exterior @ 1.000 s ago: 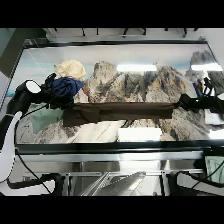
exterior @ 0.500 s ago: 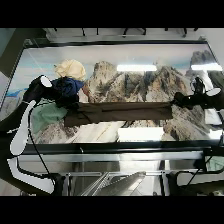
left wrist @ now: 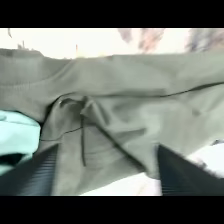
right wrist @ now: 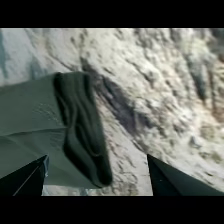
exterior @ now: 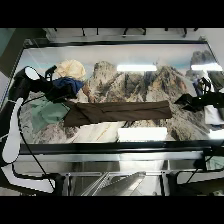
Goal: Fold the shirts.
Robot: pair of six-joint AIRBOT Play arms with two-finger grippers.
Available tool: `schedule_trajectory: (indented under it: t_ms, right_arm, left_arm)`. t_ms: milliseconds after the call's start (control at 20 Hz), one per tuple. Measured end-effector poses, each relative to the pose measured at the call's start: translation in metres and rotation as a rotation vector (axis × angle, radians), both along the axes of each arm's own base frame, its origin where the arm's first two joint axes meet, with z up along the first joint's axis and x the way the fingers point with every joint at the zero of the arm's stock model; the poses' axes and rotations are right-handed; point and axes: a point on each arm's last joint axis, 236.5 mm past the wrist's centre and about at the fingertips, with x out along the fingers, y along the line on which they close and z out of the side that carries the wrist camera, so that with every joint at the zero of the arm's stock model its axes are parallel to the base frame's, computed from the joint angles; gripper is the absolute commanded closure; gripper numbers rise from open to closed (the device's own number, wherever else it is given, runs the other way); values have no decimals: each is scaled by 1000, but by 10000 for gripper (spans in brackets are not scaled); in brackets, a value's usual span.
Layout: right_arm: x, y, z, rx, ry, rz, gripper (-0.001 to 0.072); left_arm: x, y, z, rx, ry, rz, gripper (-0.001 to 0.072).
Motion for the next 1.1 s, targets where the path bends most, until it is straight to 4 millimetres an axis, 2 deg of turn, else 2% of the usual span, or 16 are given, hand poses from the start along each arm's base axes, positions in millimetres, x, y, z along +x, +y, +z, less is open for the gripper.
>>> schedule_trajectory:
  t_ms: [150,250,450,500,550,600,650,850,900,1000,1100]
  right_arm:
    - [-8,1,-19,46,50,25,7]
    - [-11,8,-33,89,79,50,8]
    - [-9,44,-48,185,94,134,13]
    - [-6,56,-50,206,92,156,46]
    - [-4,69,-52,223,84,179,275]
    - [-2,74,-56,211,81,200,544]
    - [-1,76,-61,202,82,207,682]
    - [-1,82,-52,187,61,244,683]
    - [-4,80,-43,178,54,258,683]
    - [-9,80,-11,167,24,280,683]
    - [-20,76,19,115,11,297,683]
  left_arm:
    - [-5,-20,38,-4,-70,-55,688]
    - [-10,-40,56,-7,-113,-103,688]
    - [-19,-80,68,-16,-162,-182,688]
    - [-21,-88,68,-17,-162,-199,688]
    - [-23,-96,66,-19,-162,-212,688]
    - [-26,-104,62,-19,-151,-228,688]
    - [-29,-111,59,-20,-144,-243,688]
    - [-41,-140,42,-19,-107,-309,688]
    - [-43,-149,38,-21,-104,-324,688]
    - [-47,-173,24,-24,-96,-357,688]
    - [-56,-204,5,-29,-85,-396,688]
